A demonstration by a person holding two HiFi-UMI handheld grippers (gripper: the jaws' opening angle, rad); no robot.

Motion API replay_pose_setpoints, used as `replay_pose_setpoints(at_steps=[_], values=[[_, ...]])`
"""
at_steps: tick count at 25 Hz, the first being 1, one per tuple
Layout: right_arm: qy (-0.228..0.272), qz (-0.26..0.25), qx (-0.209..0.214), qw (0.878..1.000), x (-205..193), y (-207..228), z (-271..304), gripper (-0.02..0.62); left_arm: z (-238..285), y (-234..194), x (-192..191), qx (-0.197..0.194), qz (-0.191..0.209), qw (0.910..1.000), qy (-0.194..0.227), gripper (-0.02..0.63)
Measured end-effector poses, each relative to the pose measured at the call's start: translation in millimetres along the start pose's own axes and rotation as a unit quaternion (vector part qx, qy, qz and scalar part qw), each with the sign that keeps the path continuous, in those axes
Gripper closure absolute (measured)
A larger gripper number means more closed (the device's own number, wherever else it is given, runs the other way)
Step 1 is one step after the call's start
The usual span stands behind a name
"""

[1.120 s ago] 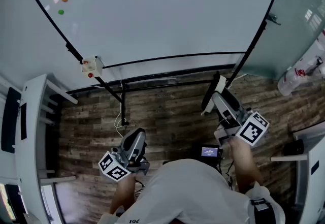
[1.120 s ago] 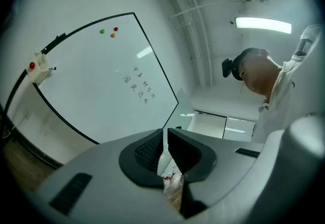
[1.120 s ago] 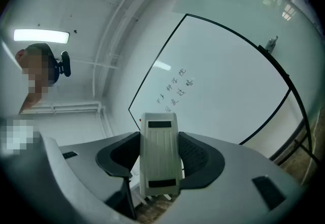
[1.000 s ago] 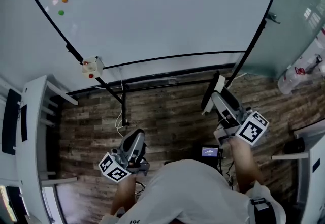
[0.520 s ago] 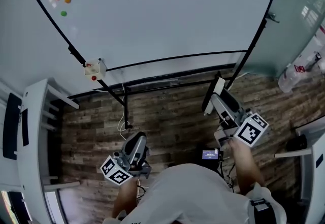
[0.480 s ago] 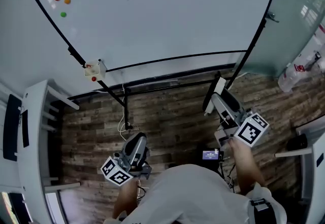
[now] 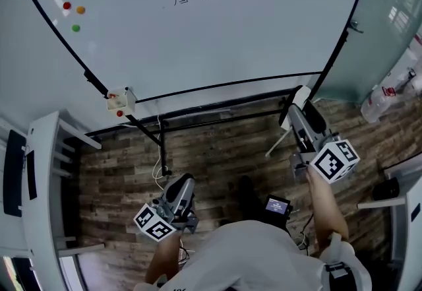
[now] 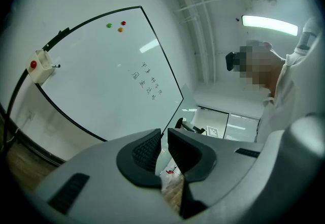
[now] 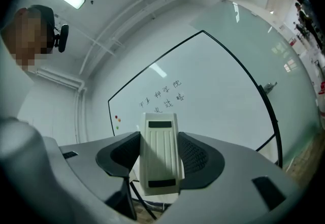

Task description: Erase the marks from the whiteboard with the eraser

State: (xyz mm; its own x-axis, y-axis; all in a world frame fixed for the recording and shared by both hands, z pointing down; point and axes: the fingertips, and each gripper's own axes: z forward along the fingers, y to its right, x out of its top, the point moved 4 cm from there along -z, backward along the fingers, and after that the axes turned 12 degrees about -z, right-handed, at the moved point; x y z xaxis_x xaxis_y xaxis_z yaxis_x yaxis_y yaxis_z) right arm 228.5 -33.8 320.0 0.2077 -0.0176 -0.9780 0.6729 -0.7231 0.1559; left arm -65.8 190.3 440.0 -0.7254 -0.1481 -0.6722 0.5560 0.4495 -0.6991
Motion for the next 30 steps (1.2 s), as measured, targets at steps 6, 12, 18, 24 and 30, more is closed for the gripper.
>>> replay_pose_setpoints(at_steps=[6, 12, 18, 24, 30], values=[[0.026, -0.082, -0.031, 0.996, 32.7, 56.4, 76.9, 0.341, 59.9, -29.2, 33.3, 0.022, 0.043, 0.9988, 0.009, 0.574], [0.063, -0.102, -0.047, 0.992, 80.2, 121.9, 161.3, 0.342, 138.2, -53.3, 72.1, 0.029, 0.076, 0.9965, 0.017, 0.574], [0.085, -0.144, -0.06, 0.984, 125.2, 163.0, 217.5, 0.342, 191.3, -76.1, 90.9, 0.04, 0.092, 0.9949, 0.016, 0.574], [0.101, -0.2, -0.1, 0.969, 171.4, 172.7, 250.3, 0.342, 212.9, -98.3, 110.8, 0.027, 0.096, 0.995, 0.007, 0.574], [0.092, -0.251, -0.154, 0.951, 212.4, 174.2, 277.9, 0.341, 217.4, -118.0, 136.3, 0.009, 0.1, 0.9947, -0.02, 0.574]])
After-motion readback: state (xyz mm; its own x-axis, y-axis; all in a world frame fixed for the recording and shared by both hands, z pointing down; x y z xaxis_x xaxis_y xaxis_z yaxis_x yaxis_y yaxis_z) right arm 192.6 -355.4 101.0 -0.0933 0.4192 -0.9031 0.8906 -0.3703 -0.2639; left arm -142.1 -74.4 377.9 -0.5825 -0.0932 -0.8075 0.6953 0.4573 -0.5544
